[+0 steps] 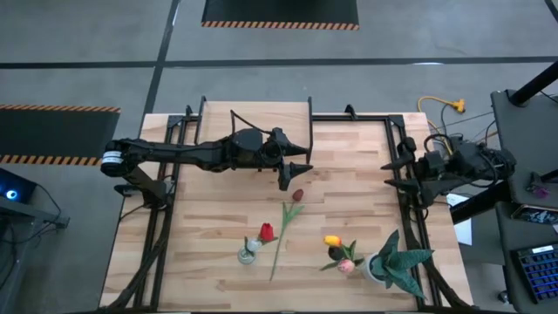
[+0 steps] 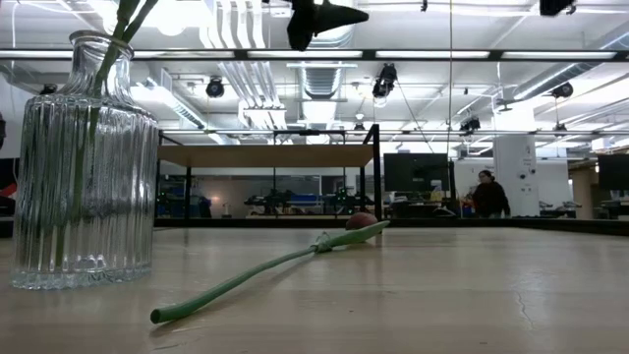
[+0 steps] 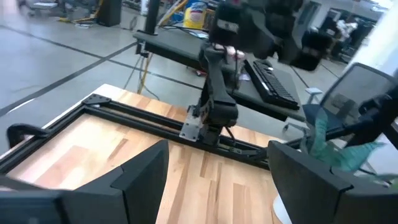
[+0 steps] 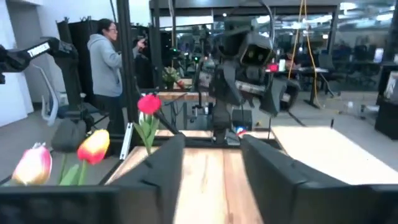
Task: Pick and place flowers into a vace then onto a shelf
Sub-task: Put the dark red flower into the left transparent vase
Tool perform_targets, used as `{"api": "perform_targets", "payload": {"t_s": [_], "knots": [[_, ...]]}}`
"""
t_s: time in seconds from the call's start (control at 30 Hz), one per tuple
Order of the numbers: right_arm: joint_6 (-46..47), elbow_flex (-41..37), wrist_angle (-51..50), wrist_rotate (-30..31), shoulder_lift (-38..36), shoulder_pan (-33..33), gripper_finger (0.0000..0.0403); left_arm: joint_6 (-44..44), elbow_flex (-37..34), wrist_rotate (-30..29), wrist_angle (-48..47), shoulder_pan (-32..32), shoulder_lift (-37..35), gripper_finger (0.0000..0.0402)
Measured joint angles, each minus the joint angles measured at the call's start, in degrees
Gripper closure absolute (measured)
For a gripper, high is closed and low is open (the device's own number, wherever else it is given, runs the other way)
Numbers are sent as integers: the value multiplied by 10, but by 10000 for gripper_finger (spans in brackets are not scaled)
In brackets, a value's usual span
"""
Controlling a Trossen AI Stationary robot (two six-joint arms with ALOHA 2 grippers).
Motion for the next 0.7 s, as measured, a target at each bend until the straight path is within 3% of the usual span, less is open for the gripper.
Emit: {"api": "perform_targets", "payload": {"t_s": [0.3,0.57,0.7], "knots": [[27,-92,70,15,-59,0,385,-147,0,-1,-97,3,51,146],[23,-98,81,30,-64,0,390,-267,0,100,-130,0,114,146],[25,-99,81,30,-64,0,390,-318,0,106,-153,-14,134,146]]}}
